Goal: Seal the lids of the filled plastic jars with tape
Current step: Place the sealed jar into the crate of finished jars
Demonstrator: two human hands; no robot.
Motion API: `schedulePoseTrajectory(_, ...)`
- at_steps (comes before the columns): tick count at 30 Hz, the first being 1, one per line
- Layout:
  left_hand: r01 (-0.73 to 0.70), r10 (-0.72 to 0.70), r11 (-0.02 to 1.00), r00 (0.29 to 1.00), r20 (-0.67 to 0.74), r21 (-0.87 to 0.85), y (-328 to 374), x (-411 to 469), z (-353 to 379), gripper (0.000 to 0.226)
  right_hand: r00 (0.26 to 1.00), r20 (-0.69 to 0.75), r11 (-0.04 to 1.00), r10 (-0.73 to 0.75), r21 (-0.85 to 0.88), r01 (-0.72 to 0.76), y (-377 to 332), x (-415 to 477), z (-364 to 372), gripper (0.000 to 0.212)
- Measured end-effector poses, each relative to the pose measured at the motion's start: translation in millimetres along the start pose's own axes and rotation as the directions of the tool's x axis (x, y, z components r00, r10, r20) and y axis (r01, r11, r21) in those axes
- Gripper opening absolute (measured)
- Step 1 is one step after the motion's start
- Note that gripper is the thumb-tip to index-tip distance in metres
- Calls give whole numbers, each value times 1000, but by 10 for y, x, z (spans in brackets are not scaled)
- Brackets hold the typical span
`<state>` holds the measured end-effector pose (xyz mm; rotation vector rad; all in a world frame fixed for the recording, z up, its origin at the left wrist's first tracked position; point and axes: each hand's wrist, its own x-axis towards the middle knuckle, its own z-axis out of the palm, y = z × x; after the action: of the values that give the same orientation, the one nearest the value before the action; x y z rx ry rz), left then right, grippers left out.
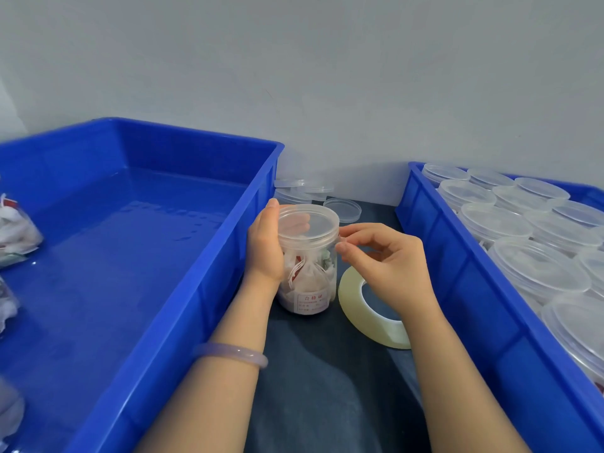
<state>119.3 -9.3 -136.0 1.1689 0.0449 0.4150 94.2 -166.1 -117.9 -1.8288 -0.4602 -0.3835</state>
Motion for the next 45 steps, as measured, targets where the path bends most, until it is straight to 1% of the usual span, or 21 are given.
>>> schedulePoseTrajectory(3, 20, -19, 999, 1000, 7, -39, 11, 4, -3, 45, 999, 20, 997, 43, 68, -44, -5, 8, -8, 8)
schedulePoseTrajectory(6, 16, -16, 999, 1000, 12, -37, 12, 2, 4, 44, 997, 6, 997, 75, 25, -75, -19, 12, 14, 14)
schedulePoseTrajectory(8, 6, -6, 1000, 1000, 12, -15, 8, -1, 0, 43, 998, -7, 998, 68, 4, -68, -25, 16, 35, 8)
schedulePoseTrajectory(10, -4, 4, 1000, 1000, 14, -9, 3, -1, -2, 42, 999, 3, 998, 51, 22, -51, -30, 13, 41, 3)
schedulePoseTrajectory(13, -3, 3, 1000, 1000, 12, -3, 8, 0, 3, 44, 998, 42, 995, 48, 83, -51, -22, 15, 28, 14)
schedulePoseTrajectory(15, -10, 10, 1000, 1000, 11, 7, 0, 7, -11, 45, 997, 51, 987, 64, 145, -71, -22, 14, 27, 16)
schedulePoseTrajectory(17, -7, 7, 1000, 1000, 26, -1, -9, 10, -29, 46, 995, 25, 978, 96, 182, -99, -4, 14, 20, 16)
schedulePoseTrajectory(19, -1, 2, 1000, 999, 46, -13, -17, 5, -28, 47, 993, 5, 977, 116, 180, -115, 12, 10, 7, 16)
schedulePoseTrajectory(21, -10, 10, 1000, 1000, 23, -9, -21, 14, -18, 46, 994, 35, 976, 103, 190, -107, 19, 7, 2, 14)
schedulePoseTrajectory(24, 1, 0, 998, 1000, 16, -61, -14, 25, -28, 49, 990, 98, 956, 102, 265, -125, -10, 2, 1, 7)
schedulePoseTrajectory(27, 6, -5, 998, 1000, 18, -67, -3, 29, -49, 54, 992, 96, 983, 82, 154, -96, -34, 9, 37, 6)
schedulePoseTrajectory(29, 6, -5, 998, 1000, 19, -59, 4, 25, -42, 54, 995, 68, 990, 77, 116, -84, -47, 10, 60, 8)
schedulePoseTrajectory(31, 4, -4, 999, 1000, 15, -47, 7, 21, -38, 56, 995, 71, 990, 70, 121, -78, -46, 13, 54, 14)
schedulePoseTrajectory(34, 2, -2, 999, 1000, 11, -36, 7, 11, -26, 54, 991, 109, 978, 80, 185, -99, -32, 17, 32, 17)
schedulePoseTrajectory(38, -26, 26, 1000, 999, 26, 3, -3, -7, -5, 46, 992, 28, 973, 123, 195, -126, 19, 24, 56, 15)
schedulePoseTrajectory(41, -17, 19, 1000, 998, 59, -26, -5, -13, -30, 48, 989, 39, 971, 142, 191, -146, 48, 31, 81, 16)
schedulePoseTrajectory(43, -1, 7, 998, 997, 79, -65, 3, -3, -48, 50, 982, 48, 954, 181, 234, -187, 91, 31, 109, 15)
schedulePoseTrajectory(45, 5, 2, 997, 995, 100, -78, 1, 1, -43, 51, 971, 60, 912, 229, 336, -236, 93, 40, 99, 16)
